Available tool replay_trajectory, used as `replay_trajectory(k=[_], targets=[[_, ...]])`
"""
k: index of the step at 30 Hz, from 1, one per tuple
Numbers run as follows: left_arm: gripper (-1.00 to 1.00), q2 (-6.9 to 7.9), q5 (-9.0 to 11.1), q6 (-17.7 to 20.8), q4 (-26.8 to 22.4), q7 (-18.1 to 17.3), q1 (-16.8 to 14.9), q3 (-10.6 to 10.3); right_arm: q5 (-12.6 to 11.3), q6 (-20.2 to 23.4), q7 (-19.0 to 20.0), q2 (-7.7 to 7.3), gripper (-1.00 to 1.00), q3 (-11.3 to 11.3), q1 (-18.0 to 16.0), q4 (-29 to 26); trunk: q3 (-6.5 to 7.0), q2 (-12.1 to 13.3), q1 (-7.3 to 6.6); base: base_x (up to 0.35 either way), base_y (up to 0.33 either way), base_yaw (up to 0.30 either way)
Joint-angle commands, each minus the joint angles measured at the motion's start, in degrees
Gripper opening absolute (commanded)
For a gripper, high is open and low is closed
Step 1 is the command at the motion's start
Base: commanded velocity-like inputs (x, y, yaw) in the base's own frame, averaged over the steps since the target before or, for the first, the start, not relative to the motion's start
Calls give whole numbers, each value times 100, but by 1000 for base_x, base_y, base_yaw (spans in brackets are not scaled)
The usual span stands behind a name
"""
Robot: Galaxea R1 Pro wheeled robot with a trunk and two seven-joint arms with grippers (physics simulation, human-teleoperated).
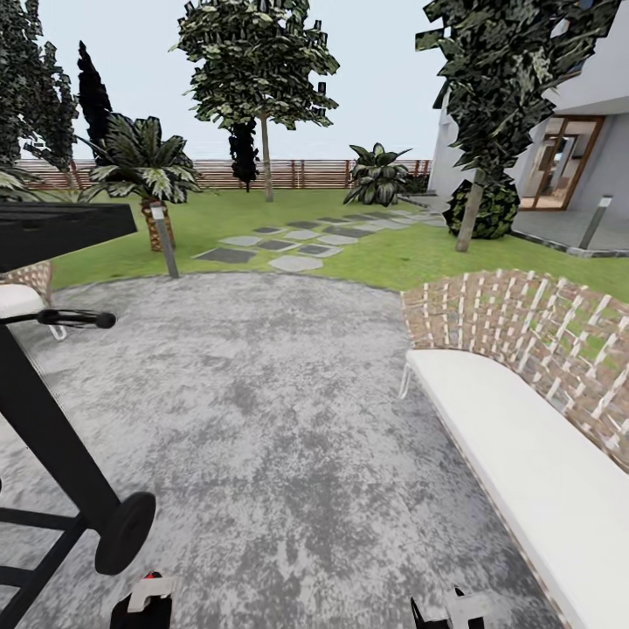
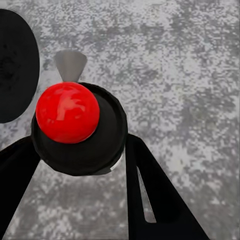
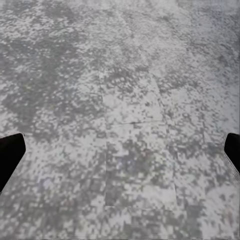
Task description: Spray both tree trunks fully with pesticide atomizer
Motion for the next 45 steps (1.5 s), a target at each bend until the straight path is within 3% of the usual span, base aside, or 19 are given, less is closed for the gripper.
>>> replay_trajectory(k=[1, 45], targets=[[-100, -2, 26, -15, 5, -28, -4, 21, 44, -20, 22, 3, 100, -47, -3, 4, -5, -2, 2, 340, 0, 0], [-100, -3, 26, -18, 7, -23, -4, 21, 53, -20, 22, 3, 100, -49, -3, -5, -5, -2, 2, 340, 0, 0]])
